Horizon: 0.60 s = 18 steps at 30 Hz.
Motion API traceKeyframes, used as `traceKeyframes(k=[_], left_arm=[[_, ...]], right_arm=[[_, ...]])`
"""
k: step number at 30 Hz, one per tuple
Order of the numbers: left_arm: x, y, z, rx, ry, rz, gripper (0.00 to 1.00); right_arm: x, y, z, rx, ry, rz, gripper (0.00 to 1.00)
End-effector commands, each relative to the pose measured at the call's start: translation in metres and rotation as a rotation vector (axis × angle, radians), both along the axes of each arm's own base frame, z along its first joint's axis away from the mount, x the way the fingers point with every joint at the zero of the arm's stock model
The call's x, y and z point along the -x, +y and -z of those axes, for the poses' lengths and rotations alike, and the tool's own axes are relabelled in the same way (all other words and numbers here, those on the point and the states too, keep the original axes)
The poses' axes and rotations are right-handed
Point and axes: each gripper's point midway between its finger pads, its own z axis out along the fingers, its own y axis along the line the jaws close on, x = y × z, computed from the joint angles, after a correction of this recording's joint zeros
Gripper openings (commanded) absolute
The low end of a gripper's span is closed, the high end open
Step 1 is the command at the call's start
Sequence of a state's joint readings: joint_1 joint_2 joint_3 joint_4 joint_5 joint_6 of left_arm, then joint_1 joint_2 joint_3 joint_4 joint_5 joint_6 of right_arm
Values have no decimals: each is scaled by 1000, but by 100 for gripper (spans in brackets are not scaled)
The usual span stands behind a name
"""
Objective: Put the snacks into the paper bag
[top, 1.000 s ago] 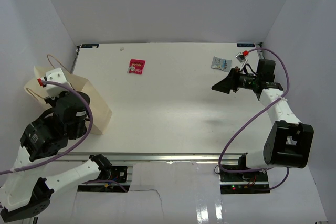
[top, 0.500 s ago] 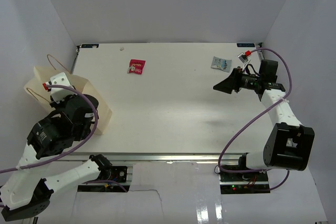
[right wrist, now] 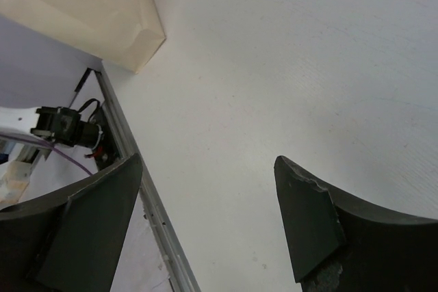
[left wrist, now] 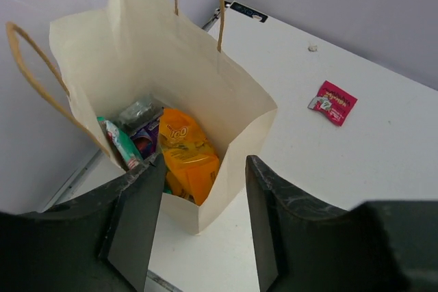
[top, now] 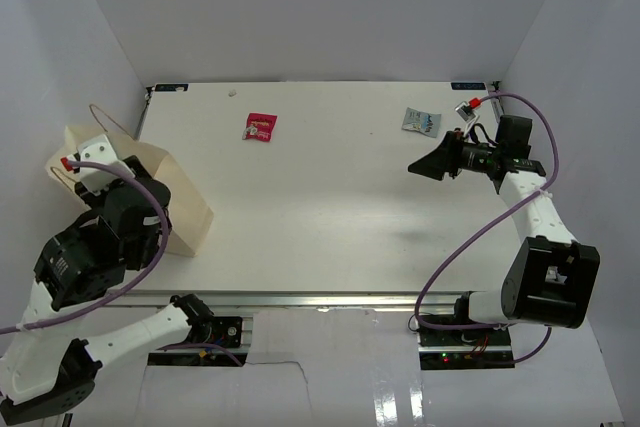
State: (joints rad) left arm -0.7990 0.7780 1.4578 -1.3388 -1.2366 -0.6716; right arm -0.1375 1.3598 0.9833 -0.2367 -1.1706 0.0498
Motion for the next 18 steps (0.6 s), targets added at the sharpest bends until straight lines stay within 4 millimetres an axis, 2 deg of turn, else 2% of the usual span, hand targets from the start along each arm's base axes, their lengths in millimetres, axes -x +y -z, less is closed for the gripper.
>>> traceKeyframes(k=[1,2,3,4,5,6,7,8,9,10,11,12,13,14,15,16,18], left_arm=[[-13,-21,-18,-21,14,99,62],[-22,-36,-29,22,-22,145,70],[-29,-57,-30,53,-8,241,74],[-38,-74,-36,61,-1,292,78],[-46,-92,-42,92,-13,343,82],[-51,-107,-44,109,-5,393,88],[-55,-133,-47,146,7,505,90],[-67,-156,-45,149,31,556,92],[-71,-171,-44,166,41,598,97],[-71,-194,-49,200,50,695,98],[-81,-215,-46,212,63,740,98],[-83,-228,-47,230,62,783,98],[-81,-247,-49,262,68,872,98],[-86,-262,-55,298,47,905,98],[-87,-271,-56,317,46,940,98],[-84,-285,-64,348,30,1004,98],[-88,-297,-66,390,24,1029,98]], right_arm=[[-16,-15,3,108,-28,110,84],[-30,-25,14,185,-38,150,85],[-46,-35,11,245,-35,206,86],[-67,-61,25,374,1,343,88],[-79,-74,32,436,30,397,88],[-94,-85,56,489,114,427,88],[-112,-109,52,580,136,530,88],[-124,-116,77,615,218,548,88],[-134,-121,82,623,245,569,88],[-152,-127,72,627,218,606,88],[-163,-127,94,617,277,612,88],[-174,-128,99,613,285,621,88],[-193,-130,86,605,262,649,88],[-203,-131,110,609,318,644,88],[-213,-131,115,608,326,644,88],[-231,-132,119,609,318,649,88],[-247,-136,124,677,246,646,88]])
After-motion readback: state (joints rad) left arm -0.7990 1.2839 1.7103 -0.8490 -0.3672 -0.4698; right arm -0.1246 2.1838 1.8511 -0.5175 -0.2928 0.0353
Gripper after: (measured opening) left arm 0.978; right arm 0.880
